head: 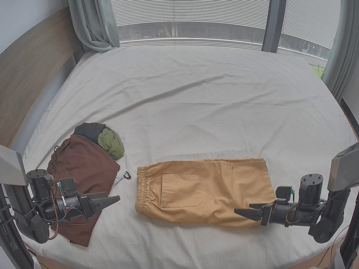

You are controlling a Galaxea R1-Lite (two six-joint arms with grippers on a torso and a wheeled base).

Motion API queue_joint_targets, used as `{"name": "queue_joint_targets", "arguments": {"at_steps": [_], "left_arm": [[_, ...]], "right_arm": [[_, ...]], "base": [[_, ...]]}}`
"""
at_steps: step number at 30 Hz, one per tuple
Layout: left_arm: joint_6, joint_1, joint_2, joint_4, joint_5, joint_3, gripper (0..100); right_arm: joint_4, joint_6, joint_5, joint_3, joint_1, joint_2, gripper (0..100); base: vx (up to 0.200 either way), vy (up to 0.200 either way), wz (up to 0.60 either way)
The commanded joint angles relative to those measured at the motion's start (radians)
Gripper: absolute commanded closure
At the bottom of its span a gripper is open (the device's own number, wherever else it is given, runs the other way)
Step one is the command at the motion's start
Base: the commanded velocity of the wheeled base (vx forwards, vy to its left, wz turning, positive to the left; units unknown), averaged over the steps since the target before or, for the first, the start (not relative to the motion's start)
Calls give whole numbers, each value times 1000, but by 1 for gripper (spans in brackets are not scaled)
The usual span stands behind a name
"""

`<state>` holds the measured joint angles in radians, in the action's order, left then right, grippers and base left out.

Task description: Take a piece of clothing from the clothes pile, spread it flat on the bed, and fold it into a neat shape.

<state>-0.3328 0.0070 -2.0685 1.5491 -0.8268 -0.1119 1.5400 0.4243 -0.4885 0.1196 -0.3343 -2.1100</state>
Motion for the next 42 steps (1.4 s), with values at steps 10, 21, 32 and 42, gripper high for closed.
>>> {"name": "queue_joint_targets", "arguments": {"at_steps": [10,21,32,42], "left_arm": [[-19,-36,-128,0,2,-78,0],[-19,-58,-257,0,5,-127,0],[-35,-71,-332,0,6,-186,0],[-65,-105,-412,0,32,-272,0]], "right_arm": [[2,7,-74,8,115,28,0],[0,8,-74,11,110,24,0],[0,8,-73,9,107,22,0],[0,7,-73,11,103,18,0]], "base": [[0,0,0],[0,0,0],[0,0,0],[0,0,0]]}}
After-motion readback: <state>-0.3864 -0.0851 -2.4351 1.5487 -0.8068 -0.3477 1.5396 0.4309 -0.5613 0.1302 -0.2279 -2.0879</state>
